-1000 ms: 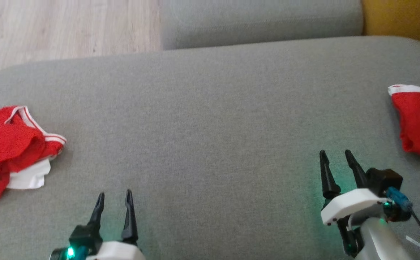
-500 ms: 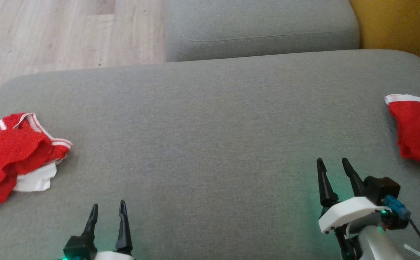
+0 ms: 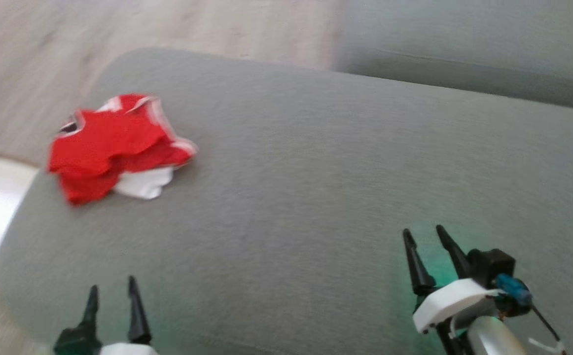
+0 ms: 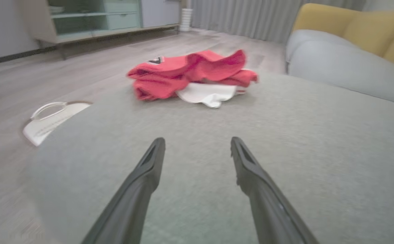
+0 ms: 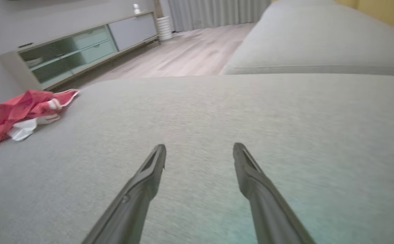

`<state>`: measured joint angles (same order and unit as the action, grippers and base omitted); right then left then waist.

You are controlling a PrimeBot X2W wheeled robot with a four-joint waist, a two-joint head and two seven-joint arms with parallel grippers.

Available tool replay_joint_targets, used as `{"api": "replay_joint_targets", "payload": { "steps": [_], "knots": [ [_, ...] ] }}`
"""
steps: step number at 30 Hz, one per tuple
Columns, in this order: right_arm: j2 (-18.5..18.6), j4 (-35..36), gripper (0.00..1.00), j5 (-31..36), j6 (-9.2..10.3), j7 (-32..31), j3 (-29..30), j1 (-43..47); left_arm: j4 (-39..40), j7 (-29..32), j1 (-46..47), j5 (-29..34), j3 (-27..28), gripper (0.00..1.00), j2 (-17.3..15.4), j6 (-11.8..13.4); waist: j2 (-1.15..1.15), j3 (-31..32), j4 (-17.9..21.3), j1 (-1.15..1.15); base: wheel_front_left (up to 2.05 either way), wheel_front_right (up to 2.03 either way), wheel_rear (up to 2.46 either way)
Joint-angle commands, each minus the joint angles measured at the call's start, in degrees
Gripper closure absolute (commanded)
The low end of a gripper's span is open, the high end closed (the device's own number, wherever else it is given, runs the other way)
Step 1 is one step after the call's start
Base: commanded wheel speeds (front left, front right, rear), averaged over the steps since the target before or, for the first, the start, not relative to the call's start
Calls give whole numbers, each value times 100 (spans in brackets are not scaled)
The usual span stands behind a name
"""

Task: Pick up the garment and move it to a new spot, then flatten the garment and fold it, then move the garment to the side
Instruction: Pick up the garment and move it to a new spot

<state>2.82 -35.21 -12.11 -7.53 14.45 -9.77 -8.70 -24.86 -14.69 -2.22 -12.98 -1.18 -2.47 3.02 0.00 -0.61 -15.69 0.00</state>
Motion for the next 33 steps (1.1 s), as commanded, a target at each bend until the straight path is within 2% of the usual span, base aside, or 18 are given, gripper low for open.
{"api": "replay_joint_targets", "payload": {
  "steps": [1,5,9,16,19,21,24,30,33],
  "knots": [
    [6,149,0,-31,4,54,-239,-188,138,-31,71,17,338,0,-41,25,0,-98,-755,0,0,0,0],
    [6,109,0,-122,4,54,-478,-297,159,-31,-52,-4,651,0,-41,25,0,-180,-1045,0,0,0,0],
    [6,83,0,-161,4,54,-614,-376,136,-31,-30,-154,832,0,-41,-16,0,-291,-1119,0,0,0,0],
    [6,129,0,-39,4,55,-707,-559,357,-31,391,-177,1259,0,-41,-191,0,-683,-911,0,0,0,0],
    [6,246,0,112,4,55,-698,-672,535,-31,878,-106,1558,0,-63,-386,0,-957,-779,0,0,0,0],
    [6,366,0,245,4,55,-717,-778,511,-31,1451,9,1732,0,-237,-629,0,-1240,-623,0,0,0,0],
    [6,479,0,346,4,55,-721,-896,256,-31,2083,151,1728,0,-527,-807,0,-1497,-472,0,0,0,0],
    [6,645,0,515,4,55,-724,-1140,-631,-31,3325,290,1373,0,-1030,-993,0,-1979,-183,0,0,0,0],
    [6,702,0,580,4,55,-723,-1235,-1220,-31,3840,235,1091,0,-1158,-1031,0,-2149,-38,0,0,0,0]
  ]
}}
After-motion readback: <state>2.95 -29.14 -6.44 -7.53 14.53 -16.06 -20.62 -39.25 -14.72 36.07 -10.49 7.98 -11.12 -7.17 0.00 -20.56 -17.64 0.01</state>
